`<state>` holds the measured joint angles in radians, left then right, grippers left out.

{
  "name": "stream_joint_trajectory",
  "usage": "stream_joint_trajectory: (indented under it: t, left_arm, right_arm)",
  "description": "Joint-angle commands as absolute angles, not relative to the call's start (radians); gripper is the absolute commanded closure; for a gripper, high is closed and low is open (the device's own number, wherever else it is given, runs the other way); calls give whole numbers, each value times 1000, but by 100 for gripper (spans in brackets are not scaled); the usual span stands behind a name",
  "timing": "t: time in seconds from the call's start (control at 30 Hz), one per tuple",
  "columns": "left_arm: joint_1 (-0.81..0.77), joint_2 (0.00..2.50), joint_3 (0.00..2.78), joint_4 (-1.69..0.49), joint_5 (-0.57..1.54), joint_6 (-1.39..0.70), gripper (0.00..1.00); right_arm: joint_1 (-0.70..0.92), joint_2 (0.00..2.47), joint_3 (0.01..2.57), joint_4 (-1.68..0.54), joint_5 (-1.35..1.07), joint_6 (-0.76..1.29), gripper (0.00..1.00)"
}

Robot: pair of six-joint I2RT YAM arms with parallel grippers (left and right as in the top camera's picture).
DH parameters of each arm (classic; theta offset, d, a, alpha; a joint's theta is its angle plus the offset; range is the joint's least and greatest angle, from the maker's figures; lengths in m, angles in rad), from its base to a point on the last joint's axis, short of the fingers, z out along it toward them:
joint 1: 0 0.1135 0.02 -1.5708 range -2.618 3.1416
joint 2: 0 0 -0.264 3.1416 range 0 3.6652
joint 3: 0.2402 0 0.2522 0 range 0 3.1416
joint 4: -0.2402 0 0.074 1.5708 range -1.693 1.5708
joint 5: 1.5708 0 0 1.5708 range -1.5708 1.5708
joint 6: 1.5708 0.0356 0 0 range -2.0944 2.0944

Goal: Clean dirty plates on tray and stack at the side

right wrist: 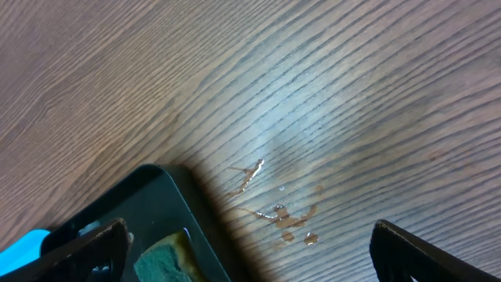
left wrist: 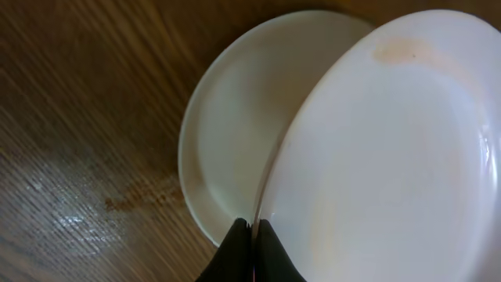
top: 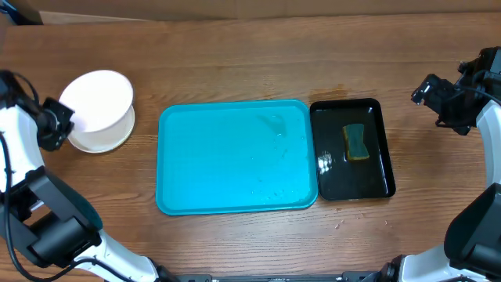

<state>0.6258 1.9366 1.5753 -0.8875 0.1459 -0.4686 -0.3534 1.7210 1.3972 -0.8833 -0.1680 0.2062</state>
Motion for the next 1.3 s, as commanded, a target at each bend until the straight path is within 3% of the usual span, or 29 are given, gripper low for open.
stream_joint_trajectory:
  t: [0.0, 0.27, 0.33, 0.37, 0.4, 0.43, 0.77, 0.93, 1.03, 1.07, 1.27]
  left_arm:
    - [629, 1931, 1485, -833, 136, -480, 96]
    - [629, 1931, 1402, -681, 71, -513, 93]
    - [629, 1931, 1406, -676, 98, -513, 72]
    - [629, 1930, 1406, -677, 150, -513, 47]
    - [628, 1930, 1405, -677, 203, -511, 31]
    - [627, 1930, 1405, -679, 259, -505, 26]
    - [542, 1928, 1444, -652, 679, -357, 25]
    - [445, 1928, 1460, -606, 672, -313, 23]
    - [381, 1928, 1460, -583, 620, -314, 2]
    - [358, 1928, 1460, -585, 596, -314, 0]
    - [262, 1928, 1460, -587, 446, -314, 0]
  right_arm:
    - [-355, 1696, 1415, -880, -166, 210, 0]
    - [-355, 1696, 1415, -880, -166, 210, 0]
    - [-355, 1696, 1415, -880, -166, 210, 0]
    - [-355, 1696, 1415, -880, -166, 210, 0]
    - [-355, 1696, 1415, -880, -166, 210, 0]
    - [-355, 1696, 1415, -880, -166, 210, 0]
    - [-355, 1696, 1415, -880, -166, 210, 0]
    - [-355, 1696, 1415, -880, -166, 210, 0]
    - [-355, 1696, 1415, -880, -166, 210, 0]
    - [-355, 1696, 1415, -880, -166, 210, 0]
    - [-355, 1696, 1415, -880, -166, 210, 0]
